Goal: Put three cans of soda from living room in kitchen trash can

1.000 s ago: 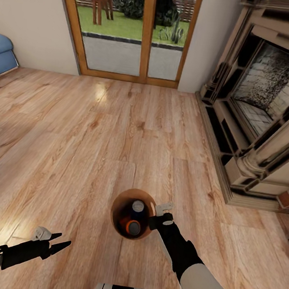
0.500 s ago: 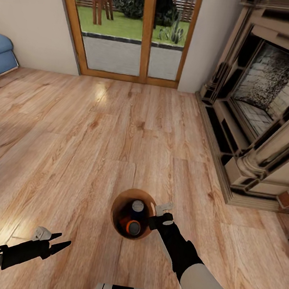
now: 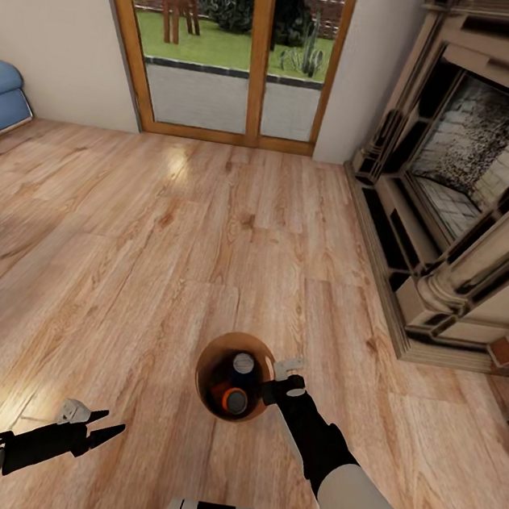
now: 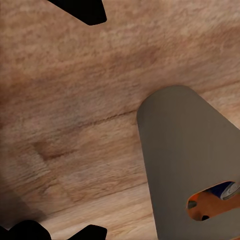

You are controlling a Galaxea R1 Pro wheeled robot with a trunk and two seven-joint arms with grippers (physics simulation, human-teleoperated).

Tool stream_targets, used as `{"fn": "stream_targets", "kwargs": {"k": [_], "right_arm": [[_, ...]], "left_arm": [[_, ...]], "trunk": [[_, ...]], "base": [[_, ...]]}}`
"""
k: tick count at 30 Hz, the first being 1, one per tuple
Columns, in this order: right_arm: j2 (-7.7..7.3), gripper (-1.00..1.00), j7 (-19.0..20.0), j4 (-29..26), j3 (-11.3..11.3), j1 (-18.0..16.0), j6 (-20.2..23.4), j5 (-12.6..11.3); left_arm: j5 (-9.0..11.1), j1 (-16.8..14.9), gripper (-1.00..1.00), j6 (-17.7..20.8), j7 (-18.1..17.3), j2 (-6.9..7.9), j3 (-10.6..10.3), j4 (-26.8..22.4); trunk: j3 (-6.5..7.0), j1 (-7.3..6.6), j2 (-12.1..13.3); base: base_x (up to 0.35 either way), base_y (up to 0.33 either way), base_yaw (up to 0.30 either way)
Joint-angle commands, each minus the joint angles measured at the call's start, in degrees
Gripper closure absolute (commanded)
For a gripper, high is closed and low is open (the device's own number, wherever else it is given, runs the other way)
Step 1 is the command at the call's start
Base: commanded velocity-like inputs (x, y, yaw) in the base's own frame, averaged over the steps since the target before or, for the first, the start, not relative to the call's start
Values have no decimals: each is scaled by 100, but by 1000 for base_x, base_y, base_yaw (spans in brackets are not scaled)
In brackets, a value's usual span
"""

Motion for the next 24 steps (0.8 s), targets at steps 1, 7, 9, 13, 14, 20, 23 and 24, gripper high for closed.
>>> {"fn": "stream_targets", "kwargs": {"k": [1, 7, 9, 13, 14, 20, 23, 24], "right_arm": [[-1, -100, 0, 174, -1, 4, 0, -9], [-1, -100, 0, 174, -2, 3, 0, -10], [-1, -100, 0, 174, -2, 3, 0, -11], [-1, -100, 0, 174, -2, 3, 0, -12], [-1, -100, 0, 174, -2, 3, 0, -12], [-1, -100, 0, 174, -2, 3, 0, -11], [-1, -100, 0, 174, -2, 3, 0, -12], [-1, -100, 0, 174, -2, 3, 0, -12]], "left_arm": [[0, 0, -100, 0, 0, 0, 0, 0], [0, 1, -100, 0, 0, -1, 0, -7], [0, 0, -100, 0, 0, -1, 0, -6], [0, 0, -100, 0, 0, 0, 0, -8], [0, 0, -100, 0, 0, 0, 0, -8], [0, 0, -100, 0, 0, -1, 0, -9], [0, 0, -100, 0, 0, -1, 0, -9], [0, 0, -100, 0, 0, 0, 0, -9]], "trunk": [[-1, 1, 1], [-1, 1, 1], [-1, 1, 1], [71, -87, 161], [89, -109, 201], [197, -240, 442], [251, -306, 562], [269, -328, 602]], "base": [[0, 0, 0], [0, 0, 0], [0, 0, 0], [0, 0, 0], [0, 0, 0], [0, 0, 0], [0, 0, 0], [0, 0, 0]]}}
